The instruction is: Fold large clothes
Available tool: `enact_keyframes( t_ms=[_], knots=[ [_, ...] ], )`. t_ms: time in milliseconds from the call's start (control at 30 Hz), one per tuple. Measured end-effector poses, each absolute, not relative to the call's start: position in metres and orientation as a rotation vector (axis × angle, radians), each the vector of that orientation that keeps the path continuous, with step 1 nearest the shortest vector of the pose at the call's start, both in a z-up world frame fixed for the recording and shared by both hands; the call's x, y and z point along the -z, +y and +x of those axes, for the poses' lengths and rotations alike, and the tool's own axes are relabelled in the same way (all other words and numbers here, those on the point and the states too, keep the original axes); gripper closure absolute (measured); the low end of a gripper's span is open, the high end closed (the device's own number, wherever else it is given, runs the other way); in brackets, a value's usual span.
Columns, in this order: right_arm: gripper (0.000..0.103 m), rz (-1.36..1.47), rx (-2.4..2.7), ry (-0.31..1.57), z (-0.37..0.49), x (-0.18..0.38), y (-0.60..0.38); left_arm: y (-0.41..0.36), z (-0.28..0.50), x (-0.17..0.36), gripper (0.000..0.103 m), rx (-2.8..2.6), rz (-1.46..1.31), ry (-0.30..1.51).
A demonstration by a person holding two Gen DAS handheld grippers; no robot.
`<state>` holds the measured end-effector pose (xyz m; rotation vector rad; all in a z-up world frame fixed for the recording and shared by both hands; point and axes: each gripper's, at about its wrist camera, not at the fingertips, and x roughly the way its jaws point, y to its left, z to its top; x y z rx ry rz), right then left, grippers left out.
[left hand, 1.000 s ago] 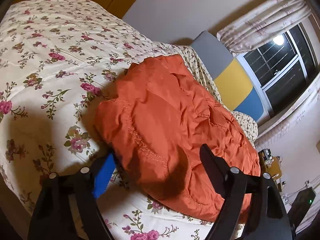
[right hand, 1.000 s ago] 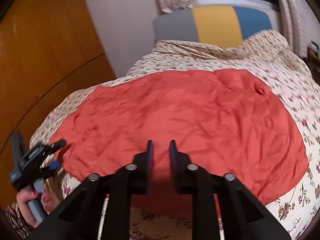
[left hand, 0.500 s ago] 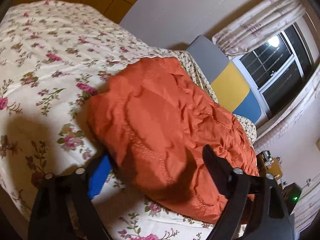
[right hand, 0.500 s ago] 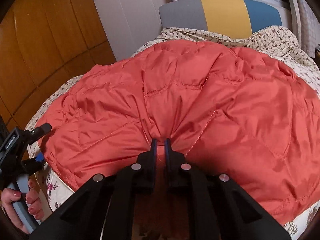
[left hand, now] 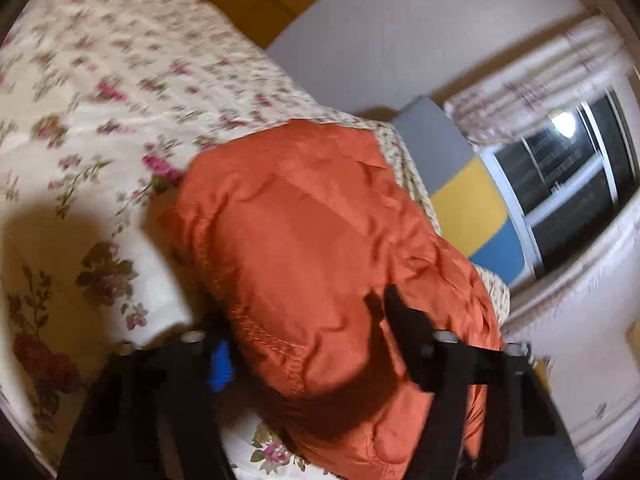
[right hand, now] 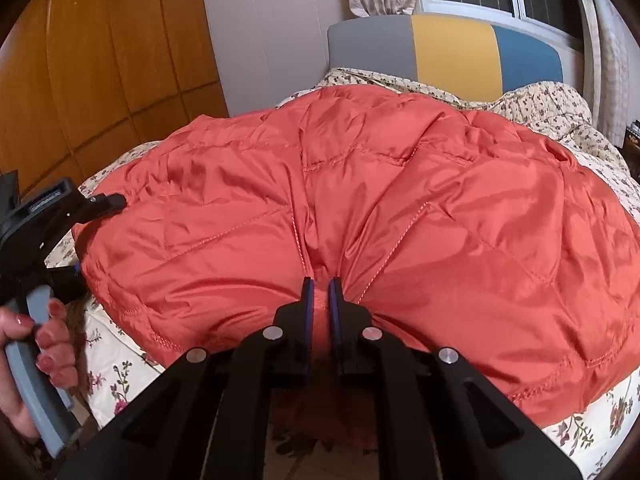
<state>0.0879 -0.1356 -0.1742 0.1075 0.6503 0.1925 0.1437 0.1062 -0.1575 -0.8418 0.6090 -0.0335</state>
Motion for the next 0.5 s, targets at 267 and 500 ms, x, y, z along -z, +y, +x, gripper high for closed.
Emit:
enact_keyframes(
  t_ms=[267, 500],
  knots=[
    [0.097, 0.132, -0.202, 0.650, 0.086, 0.177, -0.138, 0.094, 0.131, 0.118, 0.080, 0.010, -0.749, 0.537],
    [0.097, 0.179, -0.216, 0.660, 0.086, 0.176, -0.147, 0.047, 0.116, 0.064, 0.080, 0.064, -0.465, 0.404]
  ],
)
